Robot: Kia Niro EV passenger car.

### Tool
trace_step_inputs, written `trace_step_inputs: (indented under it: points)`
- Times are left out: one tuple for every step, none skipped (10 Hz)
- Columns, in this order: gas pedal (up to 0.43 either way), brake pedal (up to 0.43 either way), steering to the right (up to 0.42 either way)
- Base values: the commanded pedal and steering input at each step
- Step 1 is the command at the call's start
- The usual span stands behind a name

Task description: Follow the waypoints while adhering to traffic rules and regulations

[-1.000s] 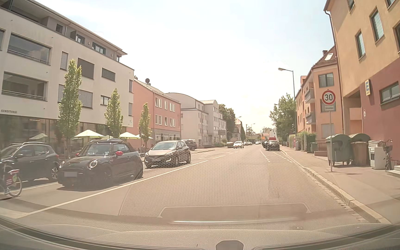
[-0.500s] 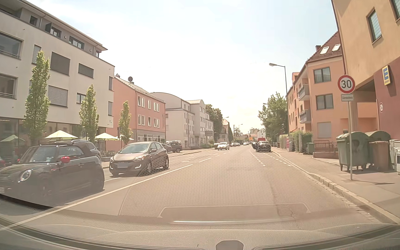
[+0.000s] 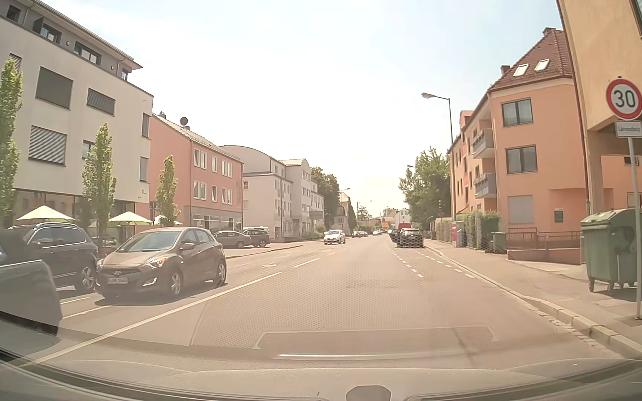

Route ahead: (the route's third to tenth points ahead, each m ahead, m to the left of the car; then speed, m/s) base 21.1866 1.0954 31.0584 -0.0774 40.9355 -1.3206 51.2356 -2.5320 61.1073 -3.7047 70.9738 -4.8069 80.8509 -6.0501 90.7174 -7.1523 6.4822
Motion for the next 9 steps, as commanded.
trace_step_inputs:
  points:
    - [0.209, 0.000, 0.047]
    - [0.209, 0.000, 0.047]
    - [0.209, 0.000, 0.046]
    - [0.209, 0.000, 0.040]
    - [0.220, 0.000, 0.032]
    - [0.228, 0.000, 0.021]
    - [0.228, 0.000, 0.019]
    - [0.228, 0.000, 0.018]
    - [0.228, 0.000, 0.015]
